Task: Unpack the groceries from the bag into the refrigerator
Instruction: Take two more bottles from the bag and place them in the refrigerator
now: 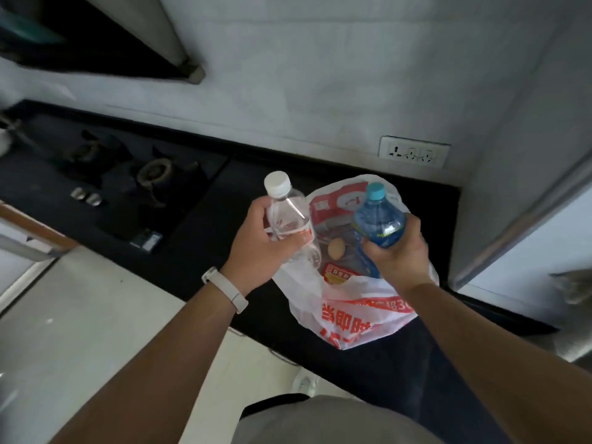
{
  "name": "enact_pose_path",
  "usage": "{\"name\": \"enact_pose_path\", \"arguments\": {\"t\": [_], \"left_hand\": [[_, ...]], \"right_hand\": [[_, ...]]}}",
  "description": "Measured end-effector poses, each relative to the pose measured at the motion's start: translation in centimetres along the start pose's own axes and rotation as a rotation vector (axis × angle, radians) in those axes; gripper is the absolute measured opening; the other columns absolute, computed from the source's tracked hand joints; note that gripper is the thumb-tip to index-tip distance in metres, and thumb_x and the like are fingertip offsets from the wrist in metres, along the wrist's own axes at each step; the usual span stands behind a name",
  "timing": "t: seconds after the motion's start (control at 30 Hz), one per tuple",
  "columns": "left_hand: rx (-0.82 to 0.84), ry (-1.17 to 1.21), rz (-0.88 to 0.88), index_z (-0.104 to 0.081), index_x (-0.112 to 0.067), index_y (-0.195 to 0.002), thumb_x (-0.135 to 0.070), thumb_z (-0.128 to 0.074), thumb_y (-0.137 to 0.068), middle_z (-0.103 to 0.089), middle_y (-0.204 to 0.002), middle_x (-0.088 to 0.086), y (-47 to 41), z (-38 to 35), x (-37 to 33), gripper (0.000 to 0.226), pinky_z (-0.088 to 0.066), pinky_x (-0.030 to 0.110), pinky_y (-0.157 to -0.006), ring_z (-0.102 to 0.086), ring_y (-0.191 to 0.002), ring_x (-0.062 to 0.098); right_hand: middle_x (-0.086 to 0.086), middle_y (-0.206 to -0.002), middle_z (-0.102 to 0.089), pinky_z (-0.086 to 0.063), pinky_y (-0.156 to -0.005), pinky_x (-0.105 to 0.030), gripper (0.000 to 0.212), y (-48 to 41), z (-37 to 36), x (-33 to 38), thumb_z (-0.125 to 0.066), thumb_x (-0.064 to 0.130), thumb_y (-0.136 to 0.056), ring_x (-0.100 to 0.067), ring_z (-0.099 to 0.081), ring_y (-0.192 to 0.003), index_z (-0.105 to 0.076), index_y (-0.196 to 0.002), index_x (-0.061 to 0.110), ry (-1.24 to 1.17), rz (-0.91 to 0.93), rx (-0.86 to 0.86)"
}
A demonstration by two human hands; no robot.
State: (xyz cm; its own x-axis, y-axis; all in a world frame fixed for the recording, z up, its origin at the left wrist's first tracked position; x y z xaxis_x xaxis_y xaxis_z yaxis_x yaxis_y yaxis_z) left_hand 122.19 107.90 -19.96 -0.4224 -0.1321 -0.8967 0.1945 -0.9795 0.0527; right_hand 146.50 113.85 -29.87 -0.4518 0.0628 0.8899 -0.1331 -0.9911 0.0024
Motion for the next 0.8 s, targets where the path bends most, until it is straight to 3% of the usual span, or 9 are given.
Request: {"name": "enact_pose_path", "arguments": {"t": [0.1, 0.33, 0.43, 0.6, 0.7, 0.8], "left_hand": [[-0.077, 0.015, 0.014, -0.047, -0.034, -0.125, -0.025, -0.084, -0.075, -0.061, -0.114, -0.016, 1.8, 0.7, -0.2, 0.063, -0.054, 0.023, -0.083, -0.062, -0.101, -0.004], [-0.184, 0.02, 0.049, -0.047, -0.038, -0.115, -0.023, -0.081, -0.079, -0.062, -0.109, -0.015, 5.3, 2.4, -0.2, 0.052, -0.049, 0.006, -0.066, -0.061, -0.093, -0.011], [-0.239, 0.034, 0.07, -0.049, -0.029, -0.12, -0.024, -0.082, -0.078, -0.062, -0.109, -0.012, 6.5, 4.0, 0.3, 0.053, -0.052, 0.014, -0.071, -0.064, -0.096, 0.0], [-0.311, 0.104, 0.077, -0.054, -0.029, -0.12, -0.039, -0.082, -0.073, -0.066, -0.112, -0.01, 7.9, 7.8, 1.7, 0.055, -0.055, 0.035, -0.092, -0.064, -0.104, 0.008], [-0.352, 0.134, 0.07, -0.057, -0.028, -0.12, -0.051, -0.077, -0.066, -0.067, -0.111, -0.009, 9.2, 10.9, 2.9, 0.062, -0.055, 0.043, -0.095, -0.065, -0.104, 0.011], [-0.415, 0.172, 0.066, -0.058, -0.026, -0.119, -0.049, -0.078, -0.065, -0.068, -0.109, -0.008, 10.9, 14.6, 4.9, 0.061, -0.055, 0.038, -0.092, -0.066, -0.101, 0.01]], "right_hand": [[0.014, -0.111, -0.056, -0.052, -0.079, -0.024, 0.07, 0.6, 0.7, 2.5, -0.085, 0.028, -0.071, -0.005, -0.06, -0.1, -0.035, -0.118, 0.038, -0.125, 0.03, 0.082], [0.019, -0.106, -0.051, -0.045, -0.071, -0.008, 0.07, 2.6, 1.6, 8.8, -0.083, 0.023, -0.077, 0.005, -0.056, -0.091, -0.037, -0.131, 0.022, -0.238, 0.142, 0.178], [0.015, -0.109, -0.054, -0.05, -0.075, -0.013, 0.066, 3.9, 1.1, 10.9, -0.083, 0.024, -0.076, 0.0, -0.061, -0.097, -0.038, -0.123, 0.027, -0.28, 0.195, 0.203], [0.018, -0.104, -0.057, -0.05, -0.063, -0.006, 0.056, 6.3, -1.3, 14.1, -0.081, 0.019, -0.077, 0.018, -0.06, -0.089, -0.041, -0.115, 0.03, -0.431, 0.186, 0.255], [0.011, -0.104, -0.061, -0.053, -0.064, -0.011, 0.053, 7.9, -3.8, 15.9, -0.078, 0.013, -0.079, 0.009, -0.065, -0.09, -0.044, -0.119, 0.022, -0.493, 0.173, 0.328], [0.005, -0.108, -0.064, -0.057, -0.075, -0.025, 0.057, 10.0, -7.6, 17.8, -0.081, 0.018, -0.078, -0.007, -0.068, -0.097, -0.046, -0.123, 0.019, -0.502, 0.178, 0.395]]}}
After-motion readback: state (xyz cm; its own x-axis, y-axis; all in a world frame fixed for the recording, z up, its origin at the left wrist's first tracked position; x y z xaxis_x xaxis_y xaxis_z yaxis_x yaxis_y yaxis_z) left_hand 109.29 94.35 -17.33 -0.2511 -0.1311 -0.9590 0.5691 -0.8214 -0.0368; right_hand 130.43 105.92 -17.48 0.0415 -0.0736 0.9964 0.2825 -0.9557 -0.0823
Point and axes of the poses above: each hand's wrist, its own y-axis away from the middle knuckle, its own z-axis out of the back of the hand, x = y × z, the point moved 3 cm from there along -y, towards the middle knuckle
